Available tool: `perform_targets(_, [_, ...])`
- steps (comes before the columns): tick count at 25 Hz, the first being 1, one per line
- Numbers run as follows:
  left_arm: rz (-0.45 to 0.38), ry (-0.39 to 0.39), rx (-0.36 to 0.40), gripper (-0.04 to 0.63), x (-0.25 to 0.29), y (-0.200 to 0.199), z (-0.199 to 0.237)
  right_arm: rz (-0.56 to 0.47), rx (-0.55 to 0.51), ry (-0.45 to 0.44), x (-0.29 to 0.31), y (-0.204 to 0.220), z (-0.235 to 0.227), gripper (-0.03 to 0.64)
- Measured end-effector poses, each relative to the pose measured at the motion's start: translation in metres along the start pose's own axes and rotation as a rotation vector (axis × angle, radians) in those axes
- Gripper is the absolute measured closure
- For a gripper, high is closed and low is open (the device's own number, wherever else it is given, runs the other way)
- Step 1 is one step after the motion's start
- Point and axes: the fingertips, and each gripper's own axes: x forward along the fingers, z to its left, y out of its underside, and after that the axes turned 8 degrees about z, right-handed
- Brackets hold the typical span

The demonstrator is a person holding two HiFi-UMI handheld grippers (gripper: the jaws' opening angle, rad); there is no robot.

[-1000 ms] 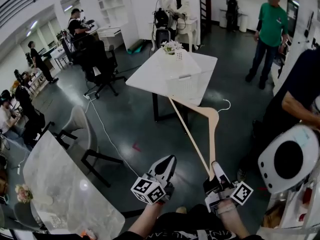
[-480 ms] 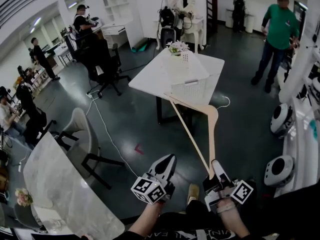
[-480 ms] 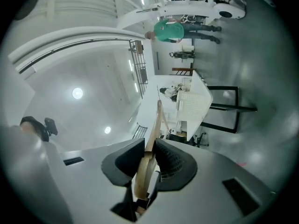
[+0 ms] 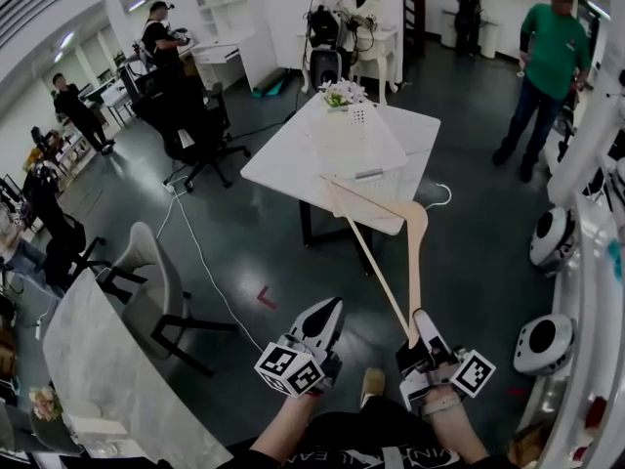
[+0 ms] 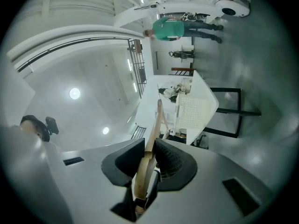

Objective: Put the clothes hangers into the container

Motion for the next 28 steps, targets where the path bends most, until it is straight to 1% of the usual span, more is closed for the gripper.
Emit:
perform_targets(12, [0.001, -0.036, -0.007, 0.584, 0.059, -0.019, 0.032, 0.017, 0.007, 0.003, 0.043, -0.055, -0.027, 0.545])
perform_targets(17, [-0.009, -0.038, 0.003, 0.584, 0.083, -0.025, 0.044, 0.03, 0.002, 0.002, 0.06, -0.075, -0.039, 0.545])
perform_targets(22, [-0.013, -0.038, 0.005, 0.584, 0.11, -0.03, 0.051, 0.048, -0.006, 0.004, 0.075, -0.096, -0.048, 0.545])
perform_targets(28, [-0.025, -0.055, 0.0, 0.584, 0.128, -0.034, 0.057, 0.07, -0.011, 0.003, 0.088, -0.116, -0.057, 0.545])
